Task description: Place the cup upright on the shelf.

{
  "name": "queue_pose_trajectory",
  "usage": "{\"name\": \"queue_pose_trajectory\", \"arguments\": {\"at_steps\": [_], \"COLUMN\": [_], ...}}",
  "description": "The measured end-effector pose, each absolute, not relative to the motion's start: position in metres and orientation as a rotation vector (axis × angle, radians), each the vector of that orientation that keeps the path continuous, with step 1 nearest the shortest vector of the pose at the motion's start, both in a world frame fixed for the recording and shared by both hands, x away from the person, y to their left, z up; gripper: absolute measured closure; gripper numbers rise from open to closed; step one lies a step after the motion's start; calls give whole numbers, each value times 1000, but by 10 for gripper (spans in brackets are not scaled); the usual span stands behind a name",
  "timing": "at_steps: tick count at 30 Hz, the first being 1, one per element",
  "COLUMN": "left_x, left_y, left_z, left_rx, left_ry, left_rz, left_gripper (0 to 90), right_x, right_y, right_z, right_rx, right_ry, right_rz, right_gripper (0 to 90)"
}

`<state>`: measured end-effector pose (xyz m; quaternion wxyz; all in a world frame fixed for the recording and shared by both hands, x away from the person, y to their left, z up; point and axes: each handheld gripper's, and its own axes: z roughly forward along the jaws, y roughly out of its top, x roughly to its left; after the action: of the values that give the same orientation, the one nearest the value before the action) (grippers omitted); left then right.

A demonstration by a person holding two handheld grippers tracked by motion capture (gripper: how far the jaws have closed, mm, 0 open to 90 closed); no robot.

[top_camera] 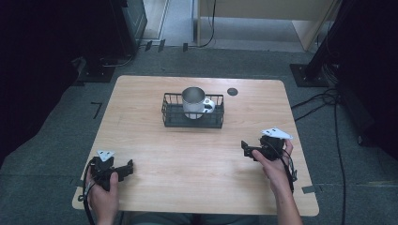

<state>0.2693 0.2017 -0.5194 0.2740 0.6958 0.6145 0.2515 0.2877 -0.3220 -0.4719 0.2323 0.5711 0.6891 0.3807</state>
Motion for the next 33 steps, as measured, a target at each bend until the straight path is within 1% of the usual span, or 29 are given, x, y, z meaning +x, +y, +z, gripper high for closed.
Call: {"name": "queue_pose_trajectory", "arguments": {"at_steps": [20, 33], "left_x": [269, 269], "left_y": [202, 202], "left_z": [-519, -519], "left_rx": [1871, 1871], "left_ry": [1653, 1653], "left_rz": [677, 676], "left_gripper": [0, 0], "right_x": [253, 233], "right_y": [-372, -396], "right_z": [-498, -511], "right_rx": [1698, 1762], "right_ry": [1819, 1779], "right_rz": [972, 933], "right_gripper": [0, 0]}}
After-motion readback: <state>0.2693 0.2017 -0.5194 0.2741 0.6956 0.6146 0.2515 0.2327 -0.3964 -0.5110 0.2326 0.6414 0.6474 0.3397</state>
